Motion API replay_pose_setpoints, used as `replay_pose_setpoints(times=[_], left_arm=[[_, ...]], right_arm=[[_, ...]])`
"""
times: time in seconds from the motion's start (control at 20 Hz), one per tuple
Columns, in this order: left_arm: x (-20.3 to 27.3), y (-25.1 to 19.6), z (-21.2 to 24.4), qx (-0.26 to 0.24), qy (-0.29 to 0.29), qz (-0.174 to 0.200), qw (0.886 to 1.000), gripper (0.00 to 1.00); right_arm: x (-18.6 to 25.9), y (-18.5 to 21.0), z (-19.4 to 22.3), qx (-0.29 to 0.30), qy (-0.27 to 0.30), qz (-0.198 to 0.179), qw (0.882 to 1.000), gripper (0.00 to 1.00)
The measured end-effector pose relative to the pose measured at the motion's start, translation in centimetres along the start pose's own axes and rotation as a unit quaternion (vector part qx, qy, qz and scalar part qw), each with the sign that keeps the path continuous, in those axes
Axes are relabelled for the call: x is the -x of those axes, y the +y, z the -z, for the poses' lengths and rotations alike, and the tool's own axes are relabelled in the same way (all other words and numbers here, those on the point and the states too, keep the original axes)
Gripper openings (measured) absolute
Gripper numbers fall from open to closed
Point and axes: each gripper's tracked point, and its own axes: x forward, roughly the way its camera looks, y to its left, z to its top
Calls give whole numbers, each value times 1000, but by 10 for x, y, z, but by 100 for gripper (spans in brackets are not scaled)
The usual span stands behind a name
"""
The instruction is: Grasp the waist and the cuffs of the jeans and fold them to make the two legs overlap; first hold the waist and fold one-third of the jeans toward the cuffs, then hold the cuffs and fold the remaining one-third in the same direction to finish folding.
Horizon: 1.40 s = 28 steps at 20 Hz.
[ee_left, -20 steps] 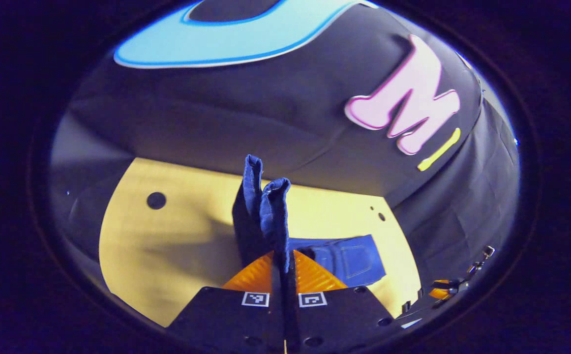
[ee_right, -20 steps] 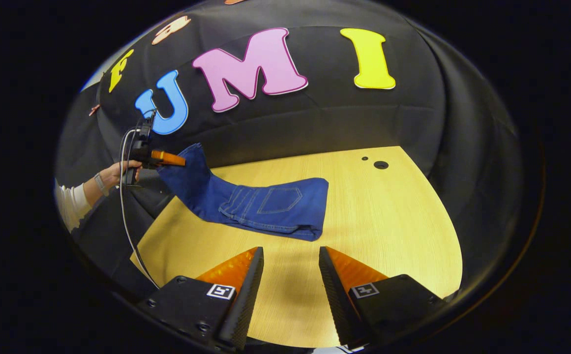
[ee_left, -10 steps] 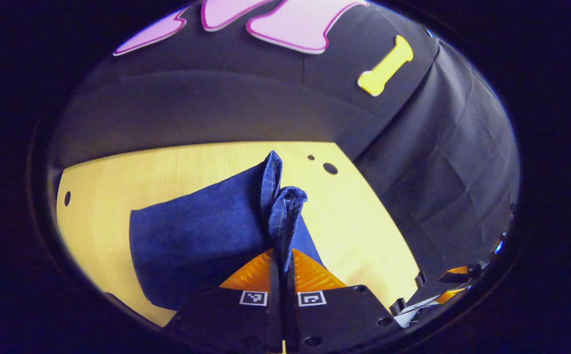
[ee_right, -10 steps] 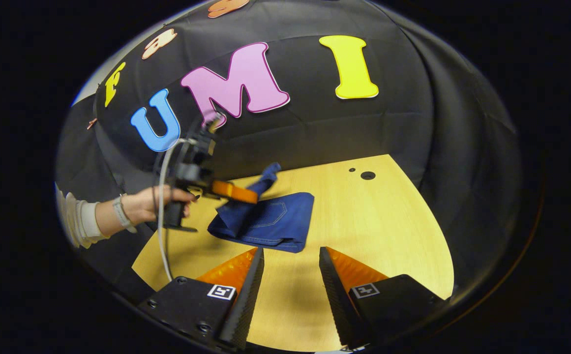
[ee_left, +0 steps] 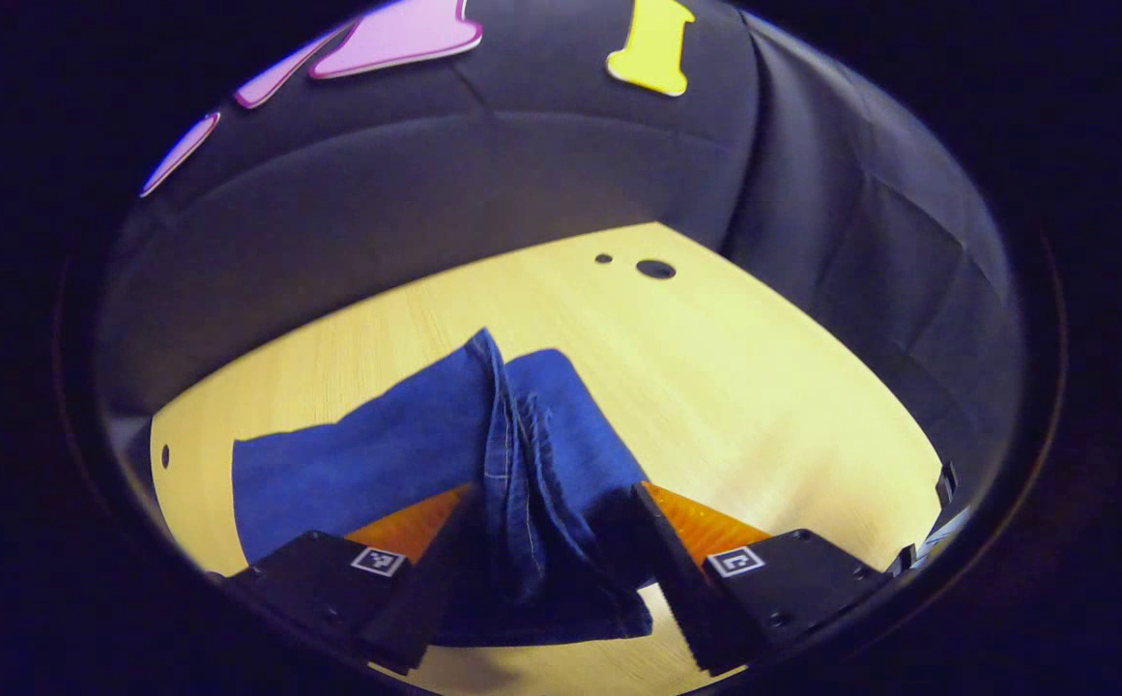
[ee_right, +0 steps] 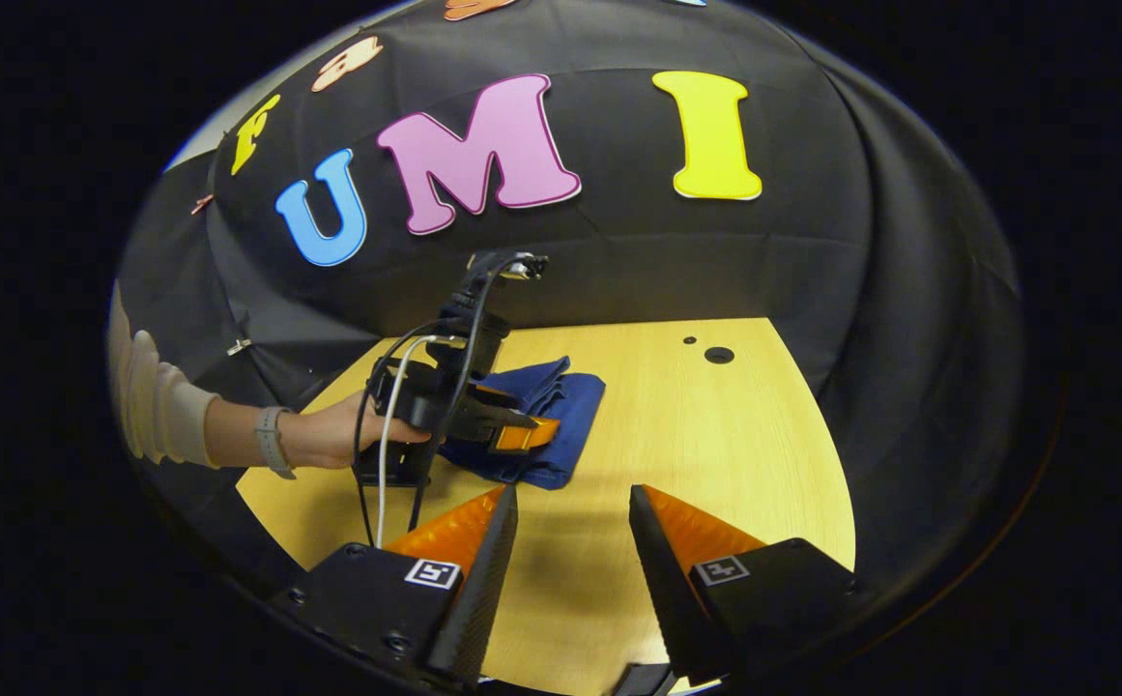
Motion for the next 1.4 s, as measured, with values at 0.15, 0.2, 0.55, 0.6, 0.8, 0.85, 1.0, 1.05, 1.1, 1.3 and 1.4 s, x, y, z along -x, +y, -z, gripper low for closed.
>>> replay_pose_setpoints(times=[0.15,0.2,0.55,0.6,0.8,0.85,1.0,1.05,1.1,1.3,1.4], left_arm=[[42,5,-42,-41,-78,-47,995,99],[60,4,-58,-48,-103,-66,991,99],[158,-9,-141,-58,-239,-86,965,98],[173,-11,-144,-57,-255,-84,962,98],[227,-9,-114,-6,-279,-62,958,98],[252,-12,-101,10,-276,-49,960,98],[347,5,-66,-6,-312,-74,947,98],[378,13,-52,-15,-315,-90,945,98],[405,16,-37,-16,-318,-102,943,98],[478,16,24,4,-321,-114,940,98],[503,18,41,-16,-326,-135,936,98]], right_arm=[[0,-8,-23,27,-41,28,998,79],[1,-12,-33,33,-55,42,997,83],[30,-14,-89,63,-123,92,986,98],[37,-6,-95,71,-133,96,984,98],[72,39,-88,67,-156,111,979,98],[86,54,-82,61,-159,116,979,98],[133,96,-59,84,-170,127,974,97],[146,109,-49,91,-167,127,974,97],[156,125,-41,95,-163,121,975,97],[197,161,-62,116,-218,140,959,96],[211,176,-70,114,-240,151,952,96]])
